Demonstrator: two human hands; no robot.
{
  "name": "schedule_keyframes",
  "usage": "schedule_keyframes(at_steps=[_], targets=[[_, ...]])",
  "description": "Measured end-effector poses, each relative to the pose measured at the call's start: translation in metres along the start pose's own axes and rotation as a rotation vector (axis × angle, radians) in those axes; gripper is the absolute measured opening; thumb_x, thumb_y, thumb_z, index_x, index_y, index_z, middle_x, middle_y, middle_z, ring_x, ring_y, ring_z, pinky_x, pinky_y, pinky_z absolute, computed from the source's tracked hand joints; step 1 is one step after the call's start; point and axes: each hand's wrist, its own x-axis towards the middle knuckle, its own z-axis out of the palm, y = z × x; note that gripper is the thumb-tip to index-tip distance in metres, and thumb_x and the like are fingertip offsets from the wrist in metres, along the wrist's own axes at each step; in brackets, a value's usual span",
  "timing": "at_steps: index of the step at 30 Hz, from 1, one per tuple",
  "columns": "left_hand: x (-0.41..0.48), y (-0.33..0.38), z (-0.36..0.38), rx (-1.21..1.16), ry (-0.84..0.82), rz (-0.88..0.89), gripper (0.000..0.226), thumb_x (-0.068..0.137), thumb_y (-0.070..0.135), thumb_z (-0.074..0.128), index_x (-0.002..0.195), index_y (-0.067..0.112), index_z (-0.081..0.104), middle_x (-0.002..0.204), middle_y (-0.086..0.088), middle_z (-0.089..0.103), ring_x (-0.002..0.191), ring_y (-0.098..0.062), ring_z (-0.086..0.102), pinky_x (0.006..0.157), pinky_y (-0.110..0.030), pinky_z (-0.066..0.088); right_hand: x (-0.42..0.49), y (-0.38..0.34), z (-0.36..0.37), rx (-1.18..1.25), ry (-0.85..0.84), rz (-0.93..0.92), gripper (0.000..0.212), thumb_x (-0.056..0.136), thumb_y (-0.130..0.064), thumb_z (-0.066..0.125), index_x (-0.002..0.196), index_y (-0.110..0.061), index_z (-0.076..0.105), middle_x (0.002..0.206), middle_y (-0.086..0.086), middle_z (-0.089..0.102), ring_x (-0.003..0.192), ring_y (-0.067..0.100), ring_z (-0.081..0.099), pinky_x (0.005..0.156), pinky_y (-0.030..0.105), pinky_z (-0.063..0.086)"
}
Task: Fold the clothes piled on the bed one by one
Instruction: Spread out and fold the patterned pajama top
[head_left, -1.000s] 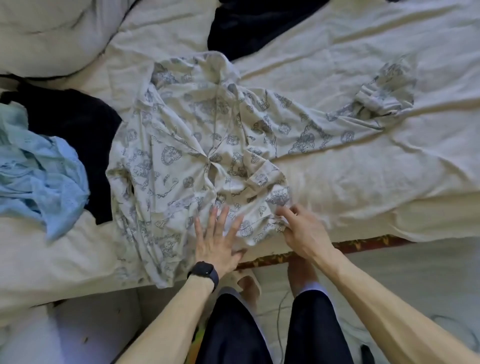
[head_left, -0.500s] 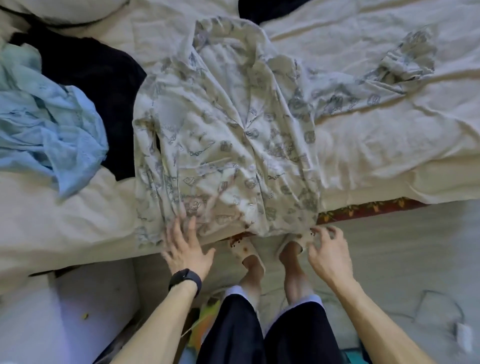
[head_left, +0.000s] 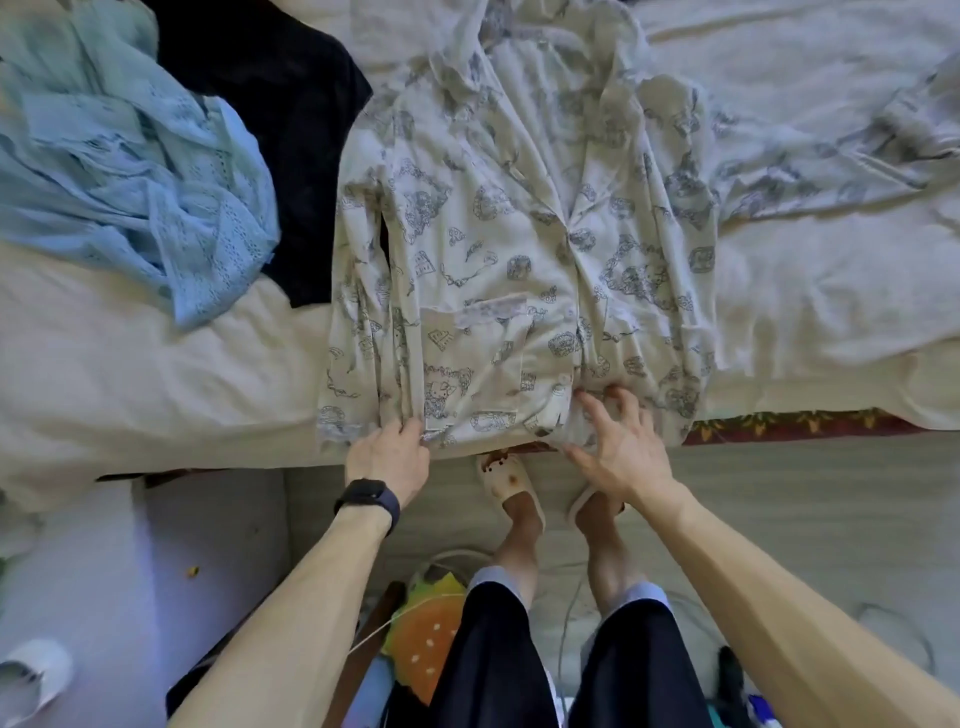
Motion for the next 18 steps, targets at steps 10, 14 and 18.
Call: schedule_keyframes(at_steps=[10, 14, 18], targets=[[0.007, 0.024, -0.046, 0.005, -0.132, 0.049, 0.041, 0.098, 0.032, 0.042, 0.139, 0.03, 0.044, 0.136, -0.003, 0.048, 0.12, -0.027, 0.052, 0.091, -0.039, 0.047, -0.013, 0.009, -0.049, 0.17, 0.011, 0.023, 0.062, 0.098, -0.042, 0.059, 0.153, -0.026, 0.037, 0.158, 0.012, 0.031, 0.144, 0.033, 0.032, 0.116, 0.043, 0.032], [0.065, 0.096, -0.108, -0.201, 0.093, 0.188, 0.035, 0.099, 0.033, 0.045, 0.133, 0.029, 0.052, 0.131, 0.001, 0.049, 0.117, -0.024, 0.053, 0.091, -0.038, 0.046, 0.027, 0.022, -0.113, 0.367, 0.227, 0.03, 0.051, 0.097, -0.037, 0.063, 0.143, -0.02, 0.05, 0.139, 0.005, 0.047, 0.128, 0.023, 0.049, 0.106, 0.037, 0.042], [0.139, 0.168, -0.183, -0.252, 0.225, 0.267, 0.044, 0.094, 0.039, 0.053, 0.136, 0.027, 0.049, 0.138, -0.001, 0.046, 0.125, -0.025, 0.047, 0.097, -0.041, 0.043, 0.093, 0.05, -0.197, 0.423, 0.407, 0.089, 0.05, 0.098, -0.035, 0.062, 0.142, -0.013, 0.052, 0.142, 0.01, 0.05, 0.132, 0.027, 0.049, 0.111, 0.044, 0.04]])
